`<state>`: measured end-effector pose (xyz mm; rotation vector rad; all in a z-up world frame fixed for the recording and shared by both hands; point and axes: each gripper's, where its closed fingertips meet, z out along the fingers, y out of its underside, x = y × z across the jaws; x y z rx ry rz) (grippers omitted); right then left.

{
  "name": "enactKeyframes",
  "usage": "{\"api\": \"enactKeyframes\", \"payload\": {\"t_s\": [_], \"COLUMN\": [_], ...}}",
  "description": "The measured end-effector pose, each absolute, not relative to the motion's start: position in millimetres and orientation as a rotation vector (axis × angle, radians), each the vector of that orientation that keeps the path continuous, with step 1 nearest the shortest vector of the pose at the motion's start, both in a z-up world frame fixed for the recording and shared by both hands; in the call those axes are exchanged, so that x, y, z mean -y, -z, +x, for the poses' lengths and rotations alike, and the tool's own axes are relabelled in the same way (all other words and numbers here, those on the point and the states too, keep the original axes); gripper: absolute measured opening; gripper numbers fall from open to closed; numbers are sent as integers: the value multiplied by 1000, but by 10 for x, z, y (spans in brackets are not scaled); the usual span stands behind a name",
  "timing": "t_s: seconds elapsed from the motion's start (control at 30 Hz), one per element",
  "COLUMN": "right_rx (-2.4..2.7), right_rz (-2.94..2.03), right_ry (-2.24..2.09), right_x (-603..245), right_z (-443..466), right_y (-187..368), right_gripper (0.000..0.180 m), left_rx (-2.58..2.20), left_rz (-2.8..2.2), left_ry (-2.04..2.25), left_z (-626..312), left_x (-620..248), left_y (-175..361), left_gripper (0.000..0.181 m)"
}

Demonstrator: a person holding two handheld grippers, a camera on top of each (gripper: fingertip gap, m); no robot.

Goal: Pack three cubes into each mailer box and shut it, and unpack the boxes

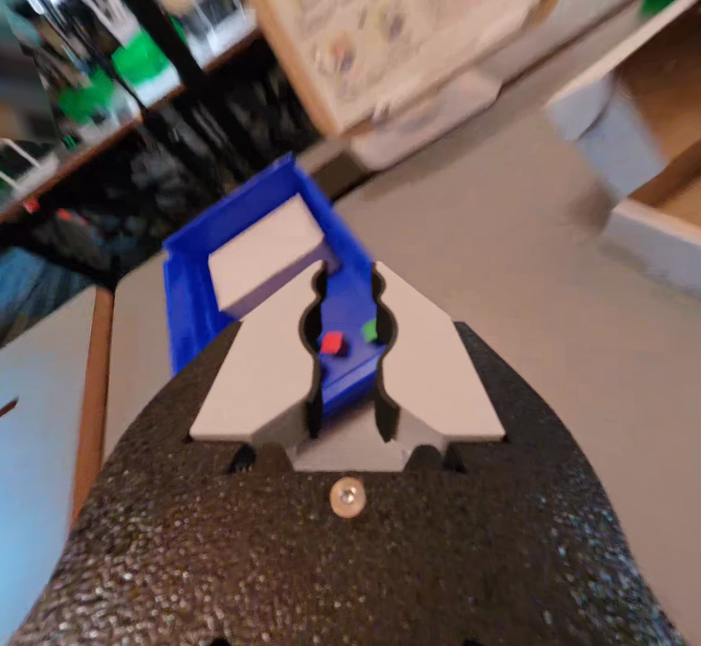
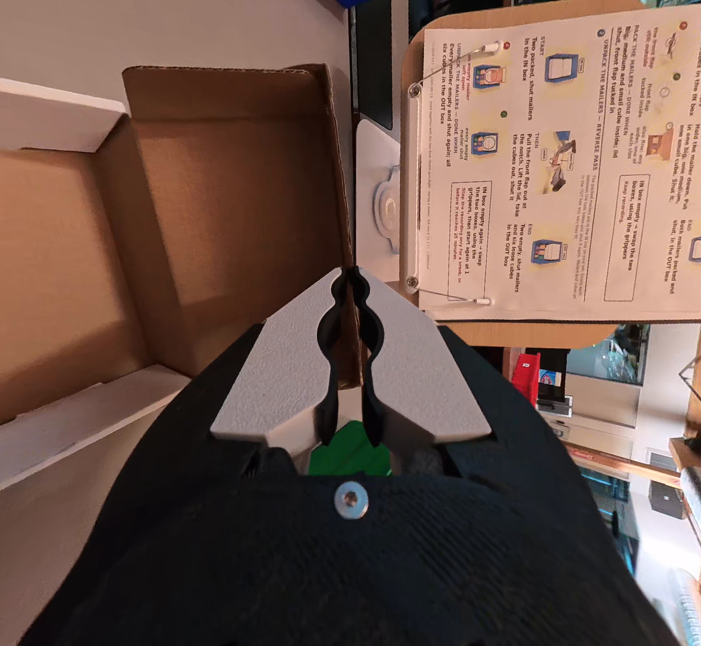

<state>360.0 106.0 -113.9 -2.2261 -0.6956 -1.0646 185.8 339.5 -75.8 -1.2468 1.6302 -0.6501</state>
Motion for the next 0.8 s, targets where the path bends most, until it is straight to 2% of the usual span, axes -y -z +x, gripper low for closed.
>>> {"api": "enactKeyframes", "payload": {"t_s": [0.17,0.47,0.8], "right_rx": [553,502,501], "right_rz": [-2246,-2179,-2197], "right_ry": [1040,1015,982], "right_x": [-994,-1075,-1145], "right_z": [3645,3629,3561], "right_y": [1133,1151,1169], "right_gripper": [1,1,2], "left_rx": [-2062,-2310,-2424], "left_rz": [-1460,-1793,-1803], "left_ry": [280,209,-192], "left_z": [1882,2275,2250], "left_x": [-4461,-5016,-5218], "left_y": [1414,1984,2299], "left_gripper": [71,73,70]}}
